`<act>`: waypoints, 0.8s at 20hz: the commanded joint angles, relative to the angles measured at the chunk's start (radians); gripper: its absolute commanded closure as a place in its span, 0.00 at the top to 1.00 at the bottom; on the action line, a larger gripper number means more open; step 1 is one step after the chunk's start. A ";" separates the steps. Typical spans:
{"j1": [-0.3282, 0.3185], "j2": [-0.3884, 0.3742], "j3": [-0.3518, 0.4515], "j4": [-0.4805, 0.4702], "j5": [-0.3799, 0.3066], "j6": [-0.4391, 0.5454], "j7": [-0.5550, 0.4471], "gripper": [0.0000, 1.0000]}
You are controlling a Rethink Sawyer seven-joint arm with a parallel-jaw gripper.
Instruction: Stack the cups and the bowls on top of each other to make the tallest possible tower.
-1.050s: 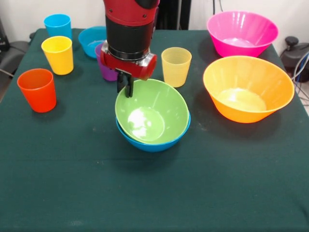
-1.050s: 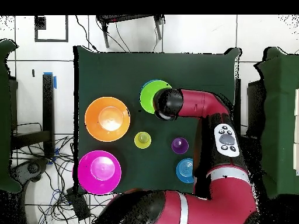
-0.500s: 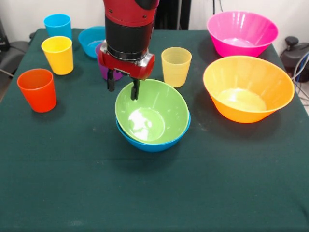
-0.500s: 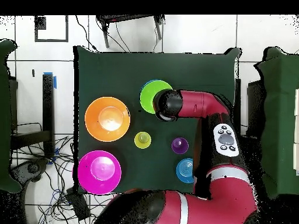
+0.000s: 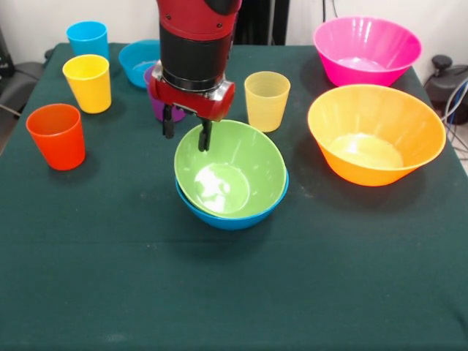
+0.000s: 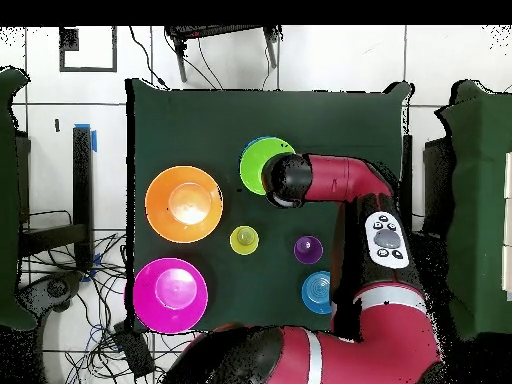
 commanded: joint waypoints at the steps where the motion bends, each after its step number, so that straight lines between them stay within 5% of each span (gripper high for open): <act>1: 0.035 -0.014 0.081 -0.055 -0.036 0.188 -0.161 1.00; 9: 0.114 -0.028 0.084 -0.210 -0.009 0.370 -0.098 1.00; 16: 0.177 0.024 0.069 -0.307 -0.017 0.358 -0.005 1.00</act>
